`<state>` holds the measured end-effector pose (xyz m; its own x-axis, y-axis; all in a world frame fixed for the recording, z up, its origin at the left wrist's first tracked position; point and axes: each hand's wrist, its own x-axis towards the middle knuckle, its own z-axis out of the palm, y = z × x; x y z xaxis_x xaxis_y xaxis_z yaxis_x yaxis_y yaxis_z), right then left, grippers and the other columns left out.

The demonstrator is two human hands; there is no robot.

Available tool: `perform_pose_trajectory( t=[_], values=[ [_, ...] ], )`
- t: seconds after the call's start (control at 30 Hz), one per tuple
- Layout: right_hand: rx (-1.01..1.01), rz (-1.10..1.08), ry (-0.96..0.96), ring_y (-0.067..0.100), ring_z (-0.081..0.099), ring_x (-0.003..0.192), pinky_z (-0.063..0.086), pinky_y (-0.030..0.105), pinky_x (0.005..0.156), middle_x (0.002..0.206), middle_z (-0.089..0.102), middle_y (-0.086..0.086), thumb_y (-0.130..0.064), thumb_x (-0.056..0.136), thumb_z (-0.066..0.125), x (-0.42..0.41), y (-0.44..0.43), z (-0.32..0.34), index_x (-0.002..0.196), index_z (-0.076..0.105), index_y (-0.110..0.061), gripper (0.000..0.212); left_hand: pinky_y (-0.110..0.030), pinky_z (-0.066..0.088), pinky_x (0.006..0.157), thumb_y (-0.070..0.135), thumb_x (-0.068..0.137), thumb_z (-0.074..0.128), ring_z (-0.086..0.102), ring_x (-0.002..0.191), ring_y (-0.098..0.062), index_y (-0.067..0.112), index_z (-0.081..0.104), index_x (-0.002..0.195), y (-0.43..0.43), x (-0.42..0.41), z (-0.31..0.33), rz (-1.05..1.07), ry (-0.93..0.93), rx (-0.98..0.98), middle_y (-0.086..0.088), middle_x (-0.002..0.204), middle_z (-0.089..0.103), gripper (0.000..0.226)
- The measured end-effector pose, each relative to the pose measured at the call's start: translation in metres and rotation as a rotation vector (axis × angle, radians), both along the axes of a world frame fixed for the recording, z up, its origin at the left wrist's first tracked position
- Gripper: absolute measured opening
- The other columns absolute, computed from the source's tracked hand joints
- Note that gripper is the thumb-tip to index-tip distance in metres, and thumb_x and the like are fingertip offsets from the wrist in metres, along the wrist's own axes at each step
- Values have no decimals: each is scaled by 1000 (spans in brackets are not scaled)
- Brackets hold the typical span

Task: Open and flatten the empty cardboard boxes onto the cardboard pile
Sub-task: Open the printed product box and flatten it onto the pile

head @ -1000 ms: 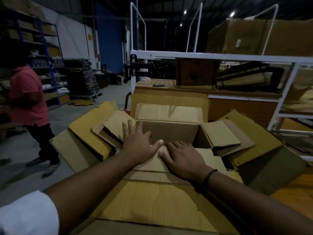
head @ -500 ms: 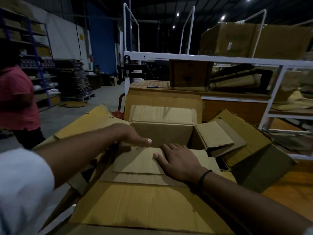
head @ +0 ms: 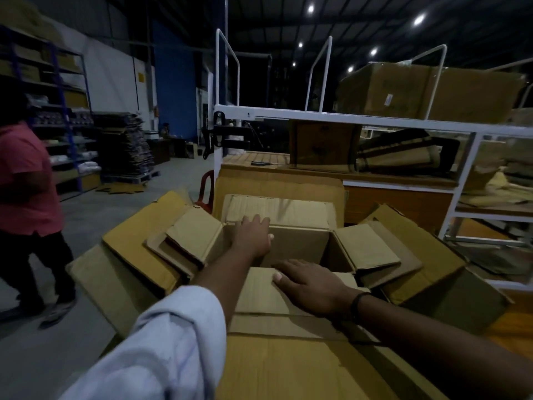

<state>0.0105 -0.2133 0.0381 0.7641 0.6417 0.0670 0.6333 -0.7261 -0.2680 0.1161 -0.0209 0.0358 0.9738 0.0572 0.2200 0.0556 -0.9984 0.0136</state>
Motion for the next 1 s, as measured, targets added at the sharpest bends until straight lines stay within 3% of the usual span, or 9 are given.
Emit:
perform_pose_trajectory(
  t=[0.23, 0.4, 0.57, 0.73, 1.0],
  values=[
    [53, -187, 35, 23, 16, 156, 20, 39, 123, 172, 11, 3, -61, 106, 32, 62, 21, 6, 164, 16, -21, 72, -53, 19, 122, 46, 106, 42, 14, 154, -42, 18, 20, 162, 7, 14, -11, -12, -7, 16, -12, 170, 16, 66],
    [-103, -324, -96, 31, 0, 158, 4, 48, 127, 172, 1, 11, -64, 103, 33, 134, 44, 8, 164, 9, -15, 81, -55, 16, 124, 46, 106, 40, 9, 155, -42, 22, 17, 163, 8, 17, -15, -3, -1, -36, -8, 172, 9, 67],
    [-154, -379, -142, 34, 3, 158, 8, 54, 127, 172, 3, 13, -70, 98, 37, 167, 54, -9, 164, 12, -12, 91, -54, 18, 123, 44, 106, 39, 7, 155, -41, 21, 16, 163, 14, 19, -16, -23, 43, -66, -4, 172, 8, 66],
    [-225, -356, -178, 31, 17, 155, 19, 58, 122, 170, 14, 9, -70, 97, 40, 173, 45, -4, 161, 21, -17, 85, -54, 21, 122, 45, 106, 41, 9, 154, -40, 21, 20, 162, 13, 27, -18, -20, 45, -82, -4, 172, 11, 65],
    [-113, -323, -70, 25, 9, 158, 8, 56, 126, 172, 9, 3, -64, 102, 36, 165, 28, -1, 161, 25, -23, 72, -55, 25, 121, 46, 105, 42, 13, 154, -39, 22, 21, 162, 10, 23, -17, -7, 47, -107, -3, 171, 12, 65]
  ],
)
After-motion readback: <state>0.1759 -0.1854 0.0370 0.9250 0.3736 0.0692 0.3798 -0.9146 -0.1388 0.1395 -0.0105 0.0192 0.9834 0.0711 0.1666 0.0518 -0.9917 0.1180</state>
